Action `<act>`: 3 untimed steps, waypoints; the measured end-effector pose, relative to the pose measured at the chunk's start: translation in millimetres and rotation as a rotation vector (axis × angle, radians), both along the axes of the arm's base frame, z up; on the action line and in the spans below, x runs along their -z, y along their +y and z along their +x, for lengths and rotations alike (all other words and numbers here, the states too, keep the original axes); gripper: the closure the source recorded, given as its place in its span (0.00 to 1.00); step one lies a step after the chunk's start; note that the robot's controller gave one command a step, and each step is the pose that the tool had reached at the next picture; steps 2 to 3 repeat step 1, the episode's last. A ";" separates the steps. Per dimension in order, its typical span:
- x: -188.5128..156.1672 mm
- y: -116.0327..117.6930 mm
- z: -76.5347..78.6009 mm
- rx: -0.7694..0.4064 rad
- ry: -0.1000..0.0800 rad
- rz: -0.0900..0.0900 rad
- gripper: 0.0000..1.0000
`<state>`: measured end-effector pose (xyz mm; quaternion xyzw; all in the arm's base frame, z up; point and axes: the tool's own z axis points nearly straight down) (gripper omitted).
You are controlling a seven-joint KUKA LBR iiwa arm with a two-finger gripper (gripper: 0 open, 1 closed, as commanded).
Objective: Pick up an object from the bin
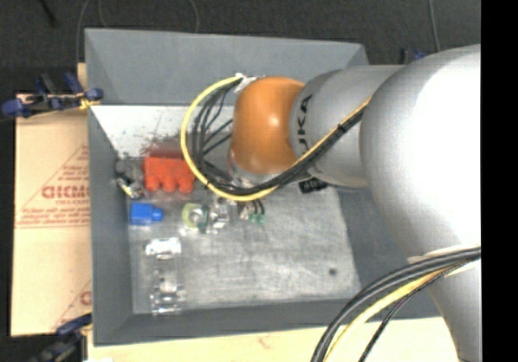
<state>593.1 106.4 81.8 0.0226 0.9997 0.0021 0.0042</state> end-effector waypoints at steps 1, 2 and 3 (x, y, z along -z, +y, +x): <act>-246.8 31.8 6.6 -0.297 -0.006 -0.006 1.00; -246.8 31.8 6.6 -0.297 -0.006 -0.006 1.00; -246.8 31.8 6.6 -0.297 -0.006 -0.006 1.00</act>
Offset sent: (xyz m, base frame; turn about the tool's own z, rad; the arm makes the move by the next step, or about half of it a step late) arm 0.0039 0.0334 0.2406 -0.2998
